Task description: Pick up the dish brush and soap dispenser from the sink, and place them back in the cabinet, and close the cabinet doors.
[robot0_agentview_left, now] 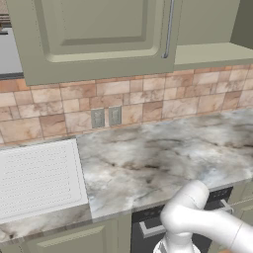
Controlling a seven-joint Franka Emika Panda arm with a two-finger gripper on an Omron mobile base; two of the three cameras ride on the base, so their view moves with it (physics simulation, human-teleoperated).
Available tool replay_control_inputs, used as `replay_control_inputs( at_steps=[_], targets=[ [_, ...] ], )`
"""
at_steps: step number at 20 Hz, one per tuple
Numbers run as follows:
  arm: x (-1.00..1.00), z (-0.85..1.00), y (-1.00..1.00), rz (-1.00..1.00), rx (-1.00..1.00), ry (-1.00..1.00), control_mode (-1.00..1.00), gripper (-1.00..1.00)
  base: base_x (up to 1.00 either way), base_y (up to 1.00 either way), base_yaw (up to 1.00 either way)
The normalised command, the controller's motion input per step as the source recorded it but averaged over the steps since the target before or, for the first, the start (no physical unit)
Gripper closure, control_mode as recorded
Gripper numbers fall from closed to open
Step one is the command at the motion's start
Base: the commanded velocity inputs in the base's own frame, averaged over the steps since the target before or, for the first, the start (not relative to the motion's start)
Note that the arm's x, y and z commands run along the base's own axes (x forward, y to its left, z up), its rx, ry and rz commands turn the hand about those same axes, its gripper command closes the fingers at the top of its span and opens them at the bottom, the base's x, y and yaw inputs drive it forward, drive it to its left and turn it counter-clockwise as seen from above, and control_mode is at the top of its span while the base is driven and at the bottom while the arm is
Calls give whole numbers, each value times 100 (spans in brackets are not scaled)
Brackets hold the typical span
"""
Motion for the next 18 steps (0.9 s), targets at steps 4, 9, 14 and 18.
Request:
replay_control_inputs(
  at_steps=[4, 9, 14, 18],
  targets=[
    [18, 1, 19, -5, -6, -2, -100, -100, 0, 0, 0],
    [20, 0, 21, -7, -8, -2, -100, -100, 0, 0, 0],
    [8, 0, 27, -5, -9, -3, -100, -100, 0, 0, 0],
    [4, 0, 31, -4, -10, -4, -100, -100, 0, 0, 0]
  ],
)
